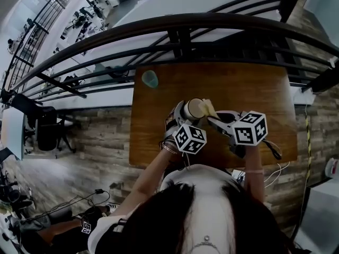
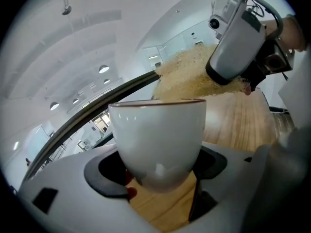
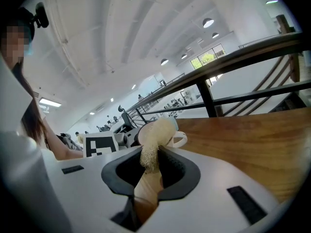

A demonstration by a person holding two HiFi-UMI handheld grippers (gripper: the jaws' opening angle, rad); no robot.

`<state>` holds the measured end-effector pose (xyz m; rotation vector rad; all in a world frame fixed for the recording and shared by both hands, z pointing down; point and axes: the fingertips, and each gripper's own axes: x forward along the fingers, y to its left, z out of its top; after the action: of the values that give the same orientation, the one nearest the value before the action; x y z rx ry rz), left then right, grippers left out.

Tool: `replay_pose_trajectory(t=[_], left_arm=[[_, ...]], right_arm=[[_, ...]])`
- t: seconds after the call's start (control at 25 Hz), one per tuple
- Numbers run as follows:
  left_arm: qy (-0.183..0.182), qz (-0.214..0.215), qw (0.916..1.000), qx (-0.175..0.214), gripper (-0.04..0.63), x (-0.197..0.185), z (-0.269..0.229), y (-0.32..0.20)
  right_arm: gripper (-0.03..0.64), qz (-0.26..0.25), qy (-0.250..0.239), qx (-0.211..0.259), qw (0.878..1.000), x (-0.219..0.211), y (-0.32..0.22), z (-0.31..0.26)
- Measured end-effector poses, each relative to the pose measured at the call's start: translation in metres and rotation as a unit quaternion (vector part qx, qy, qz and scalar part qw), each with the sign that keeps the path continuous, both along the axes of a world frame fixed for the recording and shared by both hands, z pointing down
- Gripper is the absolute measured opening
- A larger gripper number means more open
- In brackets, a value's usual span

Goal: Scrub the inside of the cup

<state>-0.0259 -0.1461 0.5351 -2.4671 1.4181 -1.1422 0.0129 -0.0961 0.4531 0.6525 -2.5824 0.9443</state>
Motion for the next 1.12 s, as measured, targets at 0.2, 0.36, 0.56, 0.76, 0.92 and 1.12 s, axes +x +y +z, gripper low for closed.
replay_pose_trajectory(t=[0.2, 0.36, 0.56, 0.76, 0.92, 1.12], left_arm=[[0.018, -0.01, 0.9997, -0.008, 0.388, -0.004, -0.004, 0.001], [0.036, -0.025, 0.9989, -0.014, 0.388, -0.006, -0.006, 0.001], [0.059, -0.043, 0.997, -0.024, 0.388, -0.008, -0.011, 0.003], [0.093, -0.061, 0.9934, -0.026, 0.388, -0.011, -0.018, 0.005], [0.13, -0.066, 0.9889, -0.026, 0.388, -0.009, -0.027, 0.006], [0.164, -0.073, 0.9835, -0.025, 0.388, -0.008, -0.035, 0.012]], right_arm=[[0.081, 0.038, -0.024, 0.009, 0.999, 0.01, -0.008, -0.005], [0.081, 0.057, -0.026, 0.013, 0.998, 0.02, -0.012, -0.003], [0.081, 0.082, -0.023, 0.024, 0.996, 0.027, -0.015, -0.002], [0.081, 0.11, -0.022, 0.033, 0.993, 0.034, -0.018, 0.001], [0.081, 0.13, -0.019, 0.034, 0.991, 0.041, -0.021, 0.002], [0.081, 0.138, -0.015, 0.034, 0.99, 0.046, -0.02, 0.003]])
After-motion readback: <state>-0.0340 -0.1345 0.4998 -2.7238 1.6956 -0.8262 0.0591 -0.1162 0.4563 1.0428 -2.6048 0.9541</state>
